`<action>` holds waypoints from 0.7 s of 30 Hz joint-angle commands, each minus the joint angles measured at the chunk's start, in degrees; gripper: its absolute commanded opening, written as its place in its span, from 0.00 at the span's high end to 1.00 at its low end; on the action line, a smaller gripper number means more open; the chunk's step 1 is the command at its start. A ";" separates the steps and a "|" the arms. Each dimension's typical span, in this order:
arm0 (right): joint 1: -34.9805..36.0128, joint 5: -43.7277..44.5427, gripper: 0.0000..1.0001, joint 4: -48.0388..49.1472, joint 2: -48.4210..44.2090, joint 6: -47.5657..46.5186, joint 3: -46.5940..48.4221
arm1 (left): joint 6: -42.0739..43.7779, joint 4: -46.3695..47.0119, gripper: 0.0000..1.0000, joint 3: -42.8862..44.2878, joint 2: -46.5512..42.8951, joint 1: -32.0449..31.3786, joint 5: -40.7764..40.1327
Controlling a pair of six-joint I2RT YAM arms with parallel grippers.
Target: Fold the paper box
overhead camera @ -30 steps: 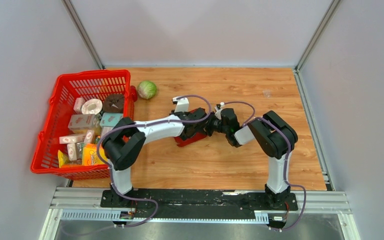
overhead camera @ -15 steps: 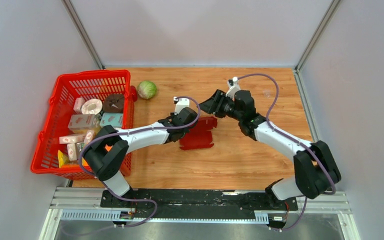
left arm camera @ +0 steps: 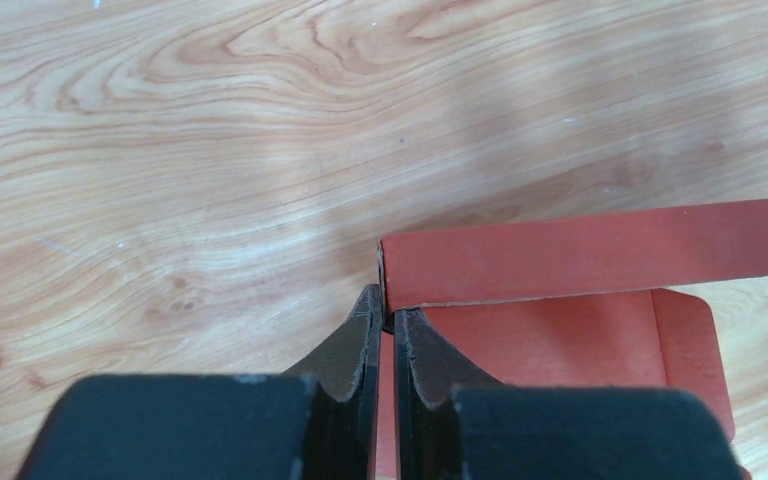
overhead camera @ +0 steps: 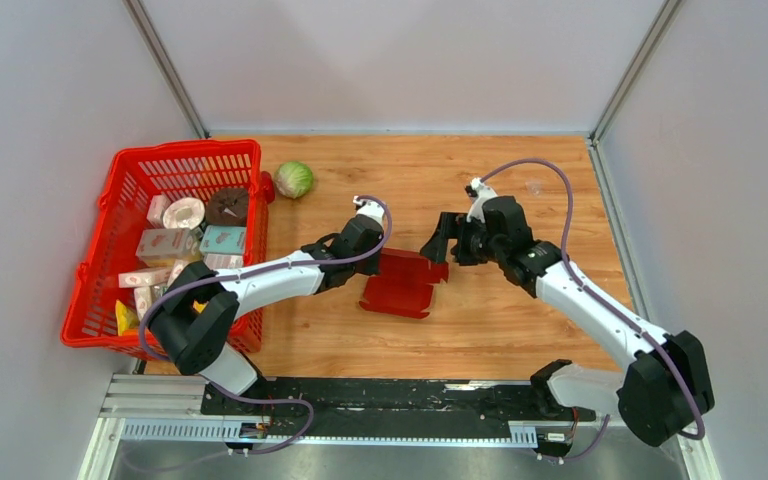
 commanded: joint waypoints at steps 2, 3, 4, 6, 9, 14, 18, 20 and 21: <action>-0.52 1.36 0.10 -4.75 -4.51 -7.07 -3.15 | 1.55 6.37 1.00 -1.56 -0.18 0.10 3.18; -0.60 1.89 0.10 -4.14 -4.78 -6.72 -4.12 | 1.46 5.93 1.00 -1.30 0.17 0.10 3.01; -0.60 2.50 0.10 -3.70 -5.05 -6.37 -4.56 | 1.11 5.58 1.00 -1.21 0.08 0.10 2.48; -0.69 3.55 0.10 -3.61 -4.96 -5.93 -4.83 | 0.14 4.79 1.00 -1.74 -0.70 0.01 0.56; -2.18 5.49 0.19 -4.57 -4.18 -4.70 -4.57 | -1.18 3.30 1.00 -2.44 -1.93 -0.42 -4.00; -3.15 3.30 0.67 -4.05 -3.38 5.04 -1.15 | -2.84 -1.35 1.00 -0.43 -1.06 -4.11 -12.62; -0.96 1.45 0.63 -1.32 0.21 8.14 1.75 | -3.82 -4.26 1.00 2.47 1.57 -4.82 -16.33; -0.08 2.07 0.59 -3.16 4.69 7.09 4.73 | -3.91 -4.53 1.00 2.66 1.84 -4.82 -16.42; 0.01 1.89 0.59 -3.61 6.01 7.08 5.10 | -3.82 -4.44 1.00 2.74 1.93 -4.82 -16.24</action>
